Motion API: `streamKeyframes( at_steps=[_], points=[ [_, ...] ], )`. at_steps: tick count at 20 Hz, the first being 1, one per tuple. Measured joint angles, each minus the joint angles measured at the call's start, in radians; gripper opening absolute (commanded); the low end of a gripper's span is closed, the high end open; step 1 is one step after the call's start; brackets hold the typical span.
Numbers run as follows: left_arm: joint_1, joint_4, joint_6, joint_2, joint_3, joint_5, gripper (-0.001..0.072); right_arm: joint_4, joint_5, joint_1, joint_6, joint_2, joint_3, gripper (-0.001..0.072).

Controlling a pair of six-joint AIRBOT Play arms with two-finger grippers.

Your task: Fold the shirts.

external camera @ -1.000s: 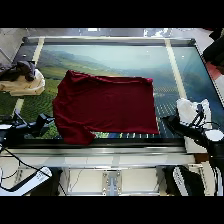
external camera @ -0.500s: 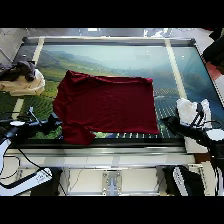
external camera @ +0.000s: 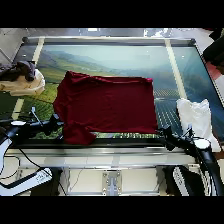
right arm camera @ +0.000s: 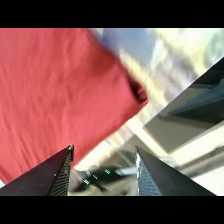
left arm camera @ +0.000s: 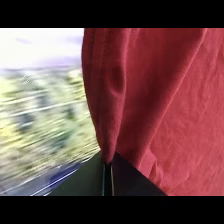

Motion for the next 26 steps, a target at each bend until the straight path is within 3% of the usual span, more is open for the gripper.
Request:
streamKeyframes(
  at_steps=[3, 7, 10, 14, 19, 23, 26],
  points=[
    [0.0, -0.002, 0.0, 0.0, 0.0, -0.002, 0.0012, 0.065, -0.085, 0.0, 0.003, -0.073, -0.011, 0.0444],
    [0.0, -0.002, 0.0, 0.0, 0.0, -0.003, 0.0012, 0.201, -0.126, 0.0, -0.092, -0.193, -0.014, 0.0434],
    [0.0, -0.004, 0.0, 0.0, 0.0, -0.003, 0.0012, 0.267, -0.154, 0.0, -0.177, -0.254, -0.016, 0.0017],
    [0.0, -0.02, 0.0, 0.016, 0.005, -0.006, 0.0011, 0.381, -0.15, 0.0, -0.354, -0.28, 0.019, 0.0012],
    [0.03, -0.07, 0.029, 0.235, 0.127, -0.101, 0.0009, 0.43, 0.086, 0.0, -0.607, -0.185, 0.282, 0.0013],
    [0.099, -0.073, 0.046, 0.57, 0.341, -0.133, 0.0008, 0.262, 0.277, 0.0, -0.592, 0.021, 0.634, 0.0013],
    [0.183, 0.045, -0.029, 0.766, 0.561, -0.143, 0.0008, 0.092, 0.344, 0.0, -0.526, 0.15, 0.933, 0.0011]
  ],
)
